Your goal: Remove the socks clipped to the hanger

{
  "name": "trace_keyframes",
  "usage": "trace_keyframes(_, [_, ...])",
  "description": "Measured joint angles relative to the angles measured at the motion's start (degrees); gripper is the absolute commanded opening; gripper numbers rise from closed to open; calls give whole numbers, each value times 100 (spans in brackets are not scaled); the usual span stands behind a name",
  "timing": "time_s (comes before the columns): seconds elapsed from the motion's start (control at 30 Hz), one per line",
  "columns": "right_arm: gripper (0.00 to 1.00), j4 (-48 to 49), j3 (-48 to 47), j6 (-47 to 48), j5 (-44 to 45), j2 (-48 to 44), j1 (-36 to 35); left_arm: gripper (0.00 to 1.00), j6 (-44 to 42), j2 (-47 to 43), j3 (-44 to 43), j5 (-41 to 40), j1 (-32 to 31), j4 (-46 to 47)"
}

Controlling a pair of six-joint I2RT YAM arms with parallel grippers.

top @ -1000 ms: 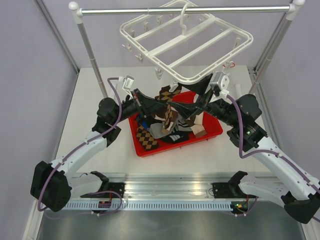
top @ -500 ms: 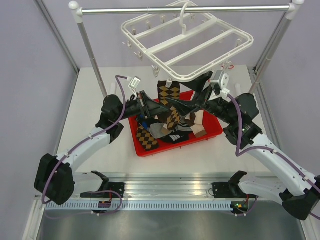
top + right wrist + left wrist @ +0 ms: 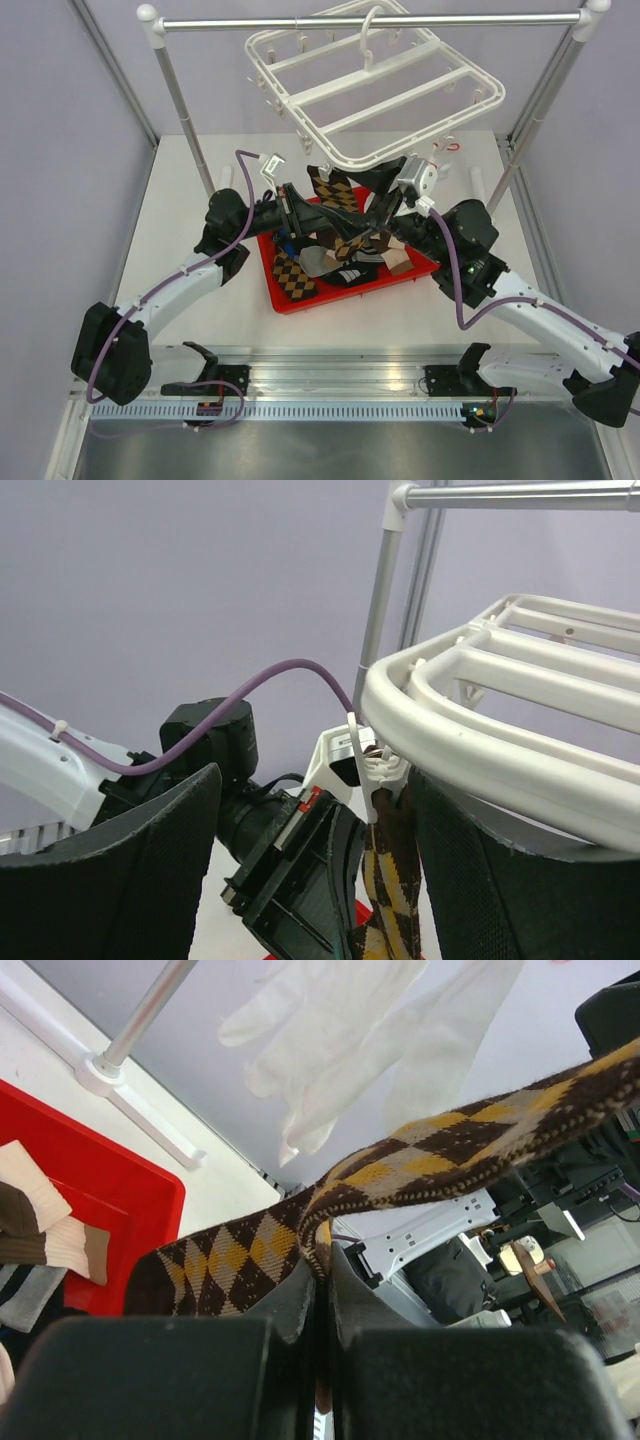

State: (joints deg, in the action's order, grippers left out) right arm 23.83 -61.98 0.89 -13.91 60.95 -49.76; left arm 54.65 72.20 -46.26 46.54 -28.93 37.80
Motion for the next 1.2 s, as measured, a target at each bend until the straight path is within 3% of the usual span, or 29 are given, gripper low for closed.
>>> trace_keyframes(0.4, [76,334,186,466,846,66,-94,2,28,39,-11,28,-4,9])
trace_keyframes(1.2, [64,946,184,778,1143,391,-190,2,127,232,-96,63,-83,50])
